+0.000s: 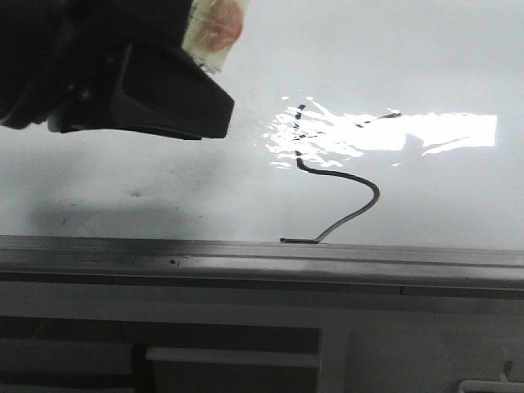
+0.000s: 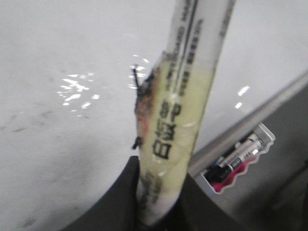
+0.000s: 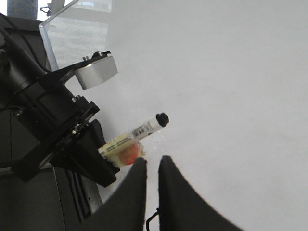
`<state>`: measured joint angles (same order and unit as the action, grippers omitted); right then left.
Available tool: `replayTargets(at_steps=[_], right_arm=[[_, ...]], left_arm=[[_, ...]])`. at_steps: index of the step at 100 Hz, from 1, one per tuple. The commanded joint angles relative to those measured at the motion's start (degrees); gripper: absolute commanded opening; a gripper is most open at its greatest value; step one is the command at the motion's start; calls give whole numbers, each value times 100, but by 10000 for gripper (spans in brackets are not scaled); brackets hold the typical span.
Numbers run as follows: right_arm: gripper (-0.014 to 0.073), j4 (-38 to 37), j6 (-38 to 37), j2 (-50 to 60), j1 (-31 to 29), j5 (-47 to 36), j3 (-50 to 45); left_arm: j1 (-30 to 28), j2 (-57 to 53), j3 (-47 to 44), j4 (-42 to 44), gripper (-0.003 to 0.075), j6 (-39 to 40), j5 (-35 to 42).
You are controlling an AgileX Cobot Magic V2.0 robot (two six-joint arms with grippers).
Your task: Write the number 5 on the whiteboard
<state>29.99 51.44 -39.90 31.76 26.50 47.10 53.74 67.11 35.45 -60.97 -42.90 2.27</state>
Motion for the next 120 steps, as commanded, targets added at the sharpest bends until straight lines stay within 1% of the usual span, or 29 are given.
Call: replayTargets(at_steps=[1,16,30,52,63,73,110,115,120], right_arm=[[-63,101,-32,102,-153,-147,124],[-63,101,-32,104,-182,121,77],[-63,101,-32,104,-182,209,77],[-63,101,-124,104,-182,233,77],[-63,101,-147,104,-182,233,77],[-63,101,-177,104,-182,233,77],[-63,101,-186,104,-182,233,77],[-63,113,-186,104,-182,233,77],[-63,124,-186,104,-182,233,77]], left_arm=[[-12,110,125,-289,-20,61,694],[-12,612,149,-490,-20,61,858],[-12,924,149,-783,-20,61,1069],[-12,1000,149,-971,-20,61,1758],[-12,1028,149,-992,-20,241,1954],[-12,1091,149,-992,-20,468,1997],[-12,1151,149,-1070,-19,465,1937],[-12,1151,149,-1196,-11,465,1937],[-12,1151,149,-1241,19,465,1937]])
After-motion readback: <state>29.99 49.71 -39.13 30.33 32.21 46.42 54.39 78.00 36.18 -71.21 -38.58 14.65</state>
